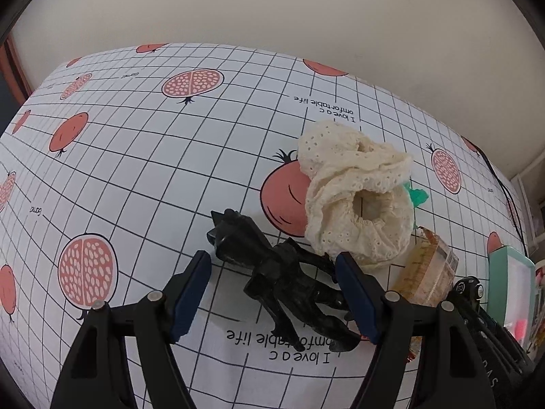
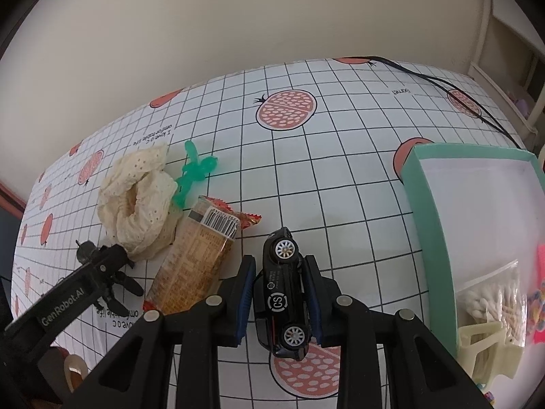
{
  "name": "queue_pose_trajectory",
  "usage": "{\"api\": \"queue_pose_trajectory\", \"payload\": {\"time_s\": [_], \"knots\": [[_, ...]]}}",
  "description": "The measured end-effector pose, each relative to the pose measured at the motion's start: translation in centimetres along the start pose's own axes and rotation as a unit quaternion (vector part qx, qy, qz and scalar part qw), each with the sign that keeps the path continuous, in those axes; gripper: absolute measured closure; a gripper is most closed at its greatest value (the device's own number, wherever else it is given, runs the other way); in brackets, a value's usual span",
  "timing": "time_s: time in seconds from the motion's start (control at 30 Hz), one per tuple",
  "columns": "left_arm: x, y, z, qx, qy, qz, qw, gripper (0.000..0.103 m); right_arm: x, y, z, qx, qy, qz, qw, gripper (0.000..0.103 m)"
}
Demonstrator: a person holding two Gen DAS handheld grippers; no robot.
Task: Organize objects
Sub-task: 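Grasp the black toy car with the right tool while the left tool grasps the black spider, then carry the black car over the tray with the right tool while the left tool carries the spider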
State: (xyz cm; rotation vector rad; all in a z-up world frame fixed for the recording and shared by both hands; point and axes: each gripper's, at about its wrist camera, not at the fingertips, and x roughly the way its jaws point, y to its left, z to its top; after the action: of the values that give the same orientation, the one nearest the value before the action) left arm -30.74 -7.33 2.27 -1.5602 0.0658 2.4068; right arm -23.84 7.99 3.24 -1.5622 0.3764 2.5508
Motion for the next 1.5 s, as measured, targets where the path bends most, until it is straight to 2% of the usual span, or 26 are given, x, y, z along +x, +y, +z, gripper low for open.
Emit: {"api": "queue_pose_trajectory", "payload": {"time_s": [0.27,0.37,0.43,0.63,0.87,1.07,1.13,1.2,1.27,1.43,1.5], "knots": [[-0.5,0.8,-0.1,-0.012,0.007,-0.014,0.9998,0.037,-0.1,-0.1,0.2,0.016,0.003,0.000,1.000,0.073],[-0.8,1.0,-0.1,-0.013,0.007,-0.020,0.9997,0.041,0.0,-0.2,0.4,0.022,0.006,0.002,1.000,0.073],[-1.0,1.4,0.1,-0.018,0.005,-0.024,0.9995,0.051,0.0,-0.2,0.5,0.024,0.008,0.002,1.000,0.073],[-1.2,2.0,0.3,-0.035,0.013,-0.043,0.9984,0.056,0.1,0.0,0.2,0.027,0.010,0.001,1.000,0.072],[-1.1,2.6,0.2,-0.045,0.019,-0.058,0.9971,0.056,0.2,-0.2,0.1,0.042,0.013,0.005,0.999,0.071],[-0.9,3.1,0.3,-0.051,0.024,-0.054,0.9969,0.056,0.3,-0.3,0.3,0.047,0.015,0.007,0.999,0.071],[-1.0,3.3,0.4,-0.055,0.024,-0.052,0.9968,0.056,0.4,-0.5,0.3,0.055,0.016,0.017,0.998,0.065],[-1.0,3.6,0.4,-0.059,0.025,-0.050,0.9967,0.056,0.4,-0.6,0.4,0.062,0.019,0.035,0.997,0.053],[-0.9,3.8,0.6,-0.064,0.026,-0.050,0.9964,0.056,0.3,-0.7,0.4,0.069,0.020,0.045,0.996,0.049],[-0.7,4.1,0.5,-0.068,0.027,-0.052,0.9960,0.056,0.3,-0.8,0.1,0.061,0.021,0.036,0.997,0.049],[-0.7,4.0,0.5,-0.066,0.028,-0.051,0.9961,0.056,0.2,-0.8,-0.1,0.056,0.022,0.029,0.998,0.054]]}}
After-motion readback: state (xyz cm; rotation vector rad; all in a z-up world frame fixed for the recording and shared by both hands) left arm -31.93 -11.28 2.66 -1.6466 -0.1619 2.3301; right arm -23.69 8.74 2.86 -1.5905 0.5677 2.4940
